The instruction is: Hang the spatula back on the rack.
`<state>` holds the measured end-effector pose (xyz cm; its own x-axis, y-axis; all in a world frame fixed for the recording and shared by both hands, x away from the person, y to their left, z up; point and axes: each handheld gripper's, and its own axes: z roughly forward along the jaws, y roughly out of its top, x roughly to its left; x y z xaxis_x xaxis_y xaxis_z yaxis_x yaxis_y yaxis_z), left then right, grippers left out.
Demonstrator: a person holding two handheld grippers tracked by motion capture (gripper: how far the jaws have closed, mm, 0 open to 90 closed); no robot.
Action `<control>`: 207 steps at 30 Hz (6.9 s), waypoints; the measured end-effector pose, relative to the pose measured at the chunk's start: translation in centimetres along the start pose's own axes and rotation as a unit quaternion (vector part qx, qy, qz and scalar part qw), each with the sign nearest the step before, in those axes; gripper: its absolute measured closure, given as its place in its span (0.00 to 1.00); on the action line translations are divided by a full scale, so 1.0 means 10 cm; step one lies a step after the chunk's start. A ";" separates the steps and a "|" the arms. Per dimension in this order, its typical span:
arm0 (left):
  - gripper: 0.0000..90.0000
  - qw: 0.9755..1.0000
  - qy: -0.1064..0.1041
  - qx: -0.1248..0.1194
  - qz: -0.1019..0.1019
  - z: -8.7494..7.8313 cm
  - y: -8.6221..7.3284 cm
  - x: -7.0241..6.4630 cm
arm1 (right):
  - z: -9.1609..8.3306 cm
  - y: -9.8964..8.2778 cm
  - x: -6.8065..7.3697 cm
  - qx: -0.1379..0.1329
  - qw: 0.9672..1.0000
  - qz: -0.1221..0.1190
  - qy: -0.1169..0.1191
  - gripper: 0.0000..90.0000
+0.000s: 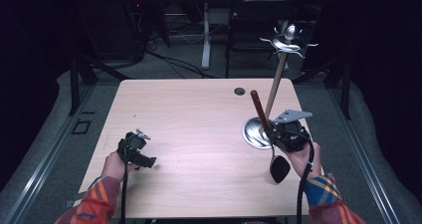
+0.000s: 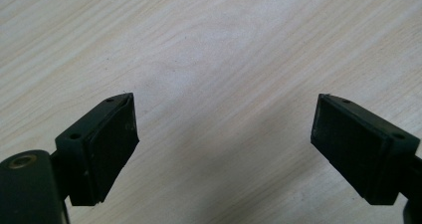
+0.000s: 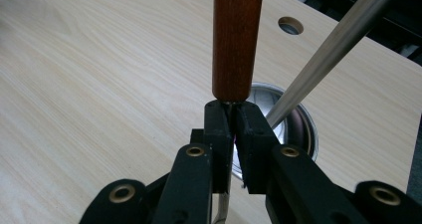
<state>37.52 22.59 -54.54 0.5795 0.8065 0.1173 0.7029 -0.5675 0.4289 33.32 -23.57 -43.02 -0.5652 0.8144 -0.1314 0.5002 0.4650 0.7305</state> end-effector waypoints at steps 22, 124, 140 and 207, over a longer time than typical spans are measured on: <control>0.12 1.000 -0.003 0.001 0.005 0.01 0.02 -0.01 | -0.26 -0.01 -0.07 -0.087 0.996 0.023 -0.022 0.94; 0.12 1.000 -0.007 0.013 0.018 0.06 0.05 -0.06 | -0.64 0.38 -0.59 -0.152 0.982 0.080 -0.077 0.93; 0.12 1.000 -0.009 0.013 0.018 0.07 0.04 -0.06 | -0.56 0.45 -0.65 -0.145 0.985 0.081 -0.056 0.93; 0.12 1.000 -0.009 0.019 0.023 0.09 0.04 -0.08 | -0.52 0.53 -0.77 -0.152 0.987 0.053 -0.020 0.82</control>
<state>37.76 21.58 -55.30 0.6183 0.7768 0.1197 0.6906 -0.6096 0.3892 36.90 -29.15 -34.61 -0.4909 0.8687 -0.0664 0.3320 0.2570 0.9076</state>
